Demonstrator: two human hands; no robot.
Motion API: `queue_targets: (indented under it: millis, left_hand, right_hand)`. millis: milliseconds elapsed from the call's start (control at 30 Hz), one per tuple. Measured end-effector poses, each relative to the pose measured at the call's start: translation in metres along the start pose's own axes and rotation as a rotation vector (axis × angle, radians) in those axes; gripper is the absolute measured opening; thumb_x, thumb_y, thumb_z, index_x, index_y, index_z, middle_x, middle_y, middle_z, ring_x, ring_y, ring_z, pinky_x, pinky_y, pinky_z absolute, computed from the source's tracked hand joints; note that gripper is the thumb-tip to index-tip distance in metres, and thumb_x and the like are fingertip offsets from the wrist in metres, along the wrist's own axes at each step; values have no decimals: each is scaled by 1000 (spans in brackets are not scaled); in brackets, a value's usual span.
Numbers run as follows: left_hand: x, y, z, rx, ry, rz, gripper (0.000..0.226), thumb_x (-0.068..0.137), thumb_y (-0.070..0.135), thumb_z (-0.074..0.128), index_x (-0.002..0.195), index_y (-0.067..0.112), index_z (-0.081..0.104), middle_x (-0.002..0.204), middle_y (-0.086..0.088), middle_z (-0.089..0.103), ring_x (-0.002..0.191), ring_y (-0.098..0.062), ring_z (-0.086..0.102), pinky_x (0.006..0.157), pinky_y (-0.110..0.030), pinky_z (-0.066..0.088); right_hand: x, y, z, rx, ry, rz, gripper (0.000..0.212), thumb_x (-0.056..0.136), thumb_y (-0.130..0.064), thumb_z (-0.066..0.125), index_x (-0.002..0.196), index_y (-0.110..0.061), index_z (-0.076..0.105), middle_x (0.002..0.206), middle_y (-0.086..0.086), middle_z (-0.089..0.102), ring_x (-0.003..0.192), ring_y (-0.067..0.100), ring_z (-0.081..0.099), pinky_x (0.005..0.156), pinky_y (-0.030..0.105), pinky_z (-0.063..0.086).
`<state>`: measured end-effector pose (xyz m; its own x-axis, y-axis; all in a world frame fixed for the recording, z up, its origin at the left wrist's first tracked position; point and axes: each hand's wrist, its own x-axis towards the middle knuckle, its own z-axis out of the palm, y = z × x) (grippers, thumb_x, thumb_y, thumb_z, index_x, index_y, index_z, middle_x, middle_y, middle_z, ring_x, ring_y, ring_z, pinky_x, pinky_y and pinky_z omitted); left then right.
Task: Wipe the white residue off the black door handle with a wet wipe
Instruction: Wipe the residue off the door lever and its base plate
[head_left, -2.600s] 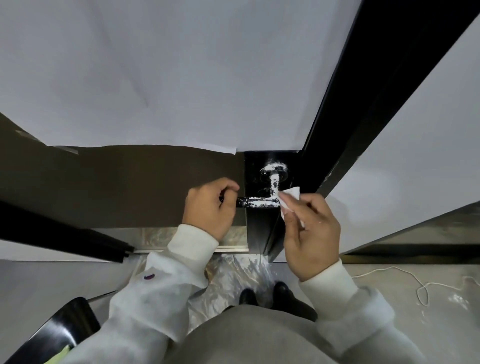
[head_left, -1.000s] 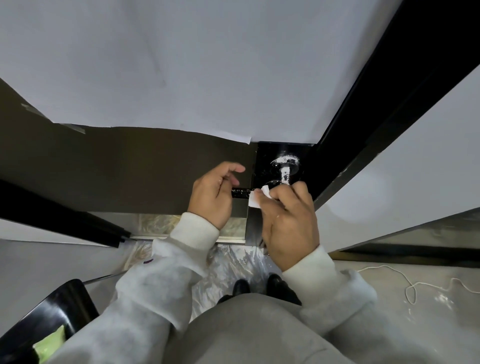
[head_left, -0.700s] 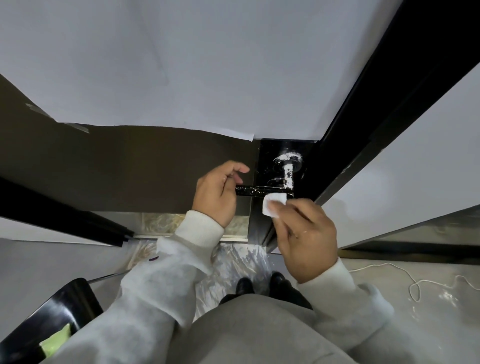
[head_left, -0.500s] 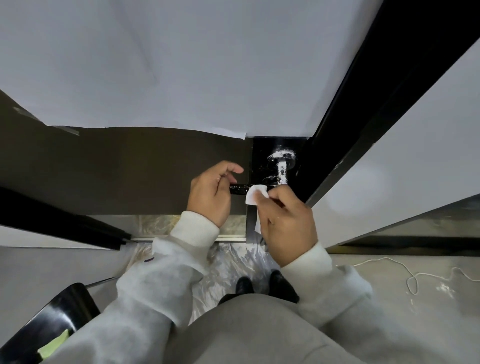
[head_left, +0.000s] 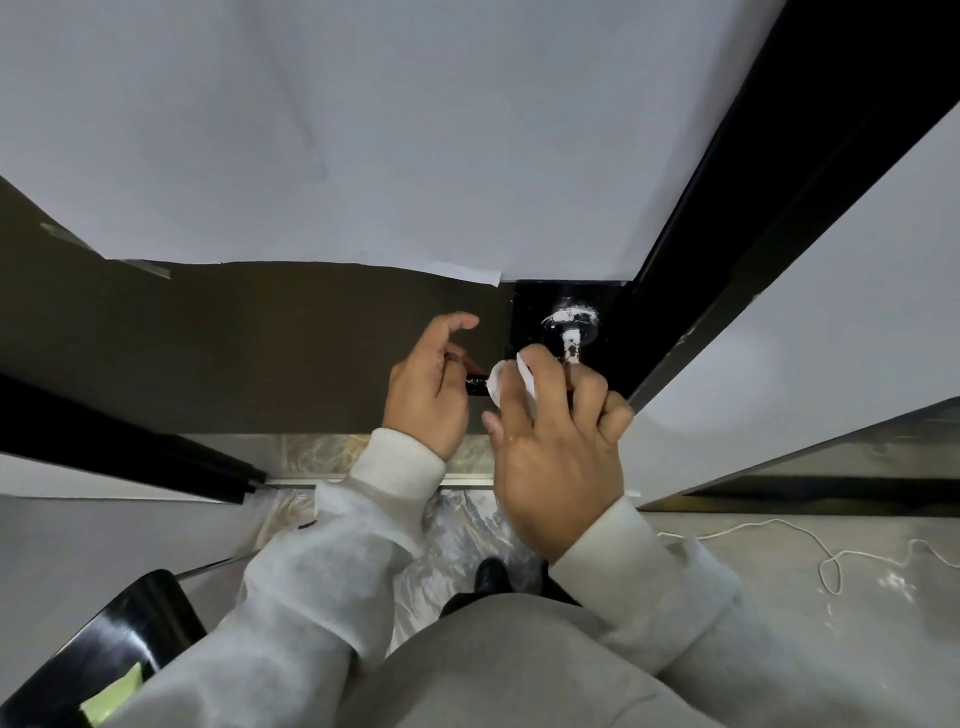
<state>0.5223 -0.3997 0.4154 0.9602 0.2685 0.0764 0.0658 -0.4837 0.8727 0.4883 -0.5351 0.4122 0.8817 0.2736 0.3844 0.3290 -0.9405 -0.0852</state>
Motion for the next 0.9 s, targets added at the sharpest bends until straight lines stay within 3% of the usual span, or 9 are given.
queue_targets:
  millis: [67, 333, 500, 667, 733, 900]
  left_hand:
    - [0, 0, 0, -1, -4, 9, 45, 95, -2, 39, 123, 26, 60, 82, 3, 67, 62, -3, 56, 62, -11, 43]
    - [1, -1, 2, 6, 3, -2, 46, 94, -1, 39, 124, 26, 60, 85, 1, 66, 77, -5, 60, 68, -10, 44]
    - [1, -2, 3, -2, -3, -3, 46, 93, -2, 39, 123, 27, 60, 83, 0, 66, 75, -6, 61, 70, -17, 47]
    - [1, -3, 2, 2, 2, 4, 47, 92, -3, 40, 122, 26, 61, 84, -1, 66, 73, -5, 59, 68, -9, 43]
    - [1, -2, 3, -5, -1, 11, 46, 93, -3, 40, 122, 25, 61, 84, -1, 66, 76, -7, 60, 69, -10, 43]
    - [4, -3, 3, 7, 1, 30, 46, 93, -4, 39, 122, 24, 61, 80, 1, 66, 76, -8, 61, 68, -10, 44]
  right_hand:
    - [-7, -2, -4, -56, -10, -33, 49, 95, -44, 51, 133, -13, 55, 134, 2, 52, 112, 31, 40, 87, 47, 30]
    - [15, -2, -6, -108, -177, -13, 39, 88, -23, 58, 123, -6, 59, 119, 5, 54, 102, 31, 43, 76, 44, 25]
    - [7, 0, -17, -133, -192, 36, 50, 92, -31, 58, 133, -4, 54, 117, 7, 55, 102, 33, 43, 75, 45, 26]
    - [22, -3, -12, -74, -211, 18, 36, 95, -39, 55, 112, -8, 63, 99, 5, 57, 98, 32, 40, 73, 45, 24]
    - [18, 1, -18, -83, -199, 19, 36, 96, -38, 54, 114, -9, 62, 100, 4, 58, 98, 32, 41, 73, 45, 24]
    - [19, 5, -22, -81, -177, 28, 27, 85, -17, 57, 111, -10, 64, 97, 3, 60, 96, 31, 38, 71, 42, 19]
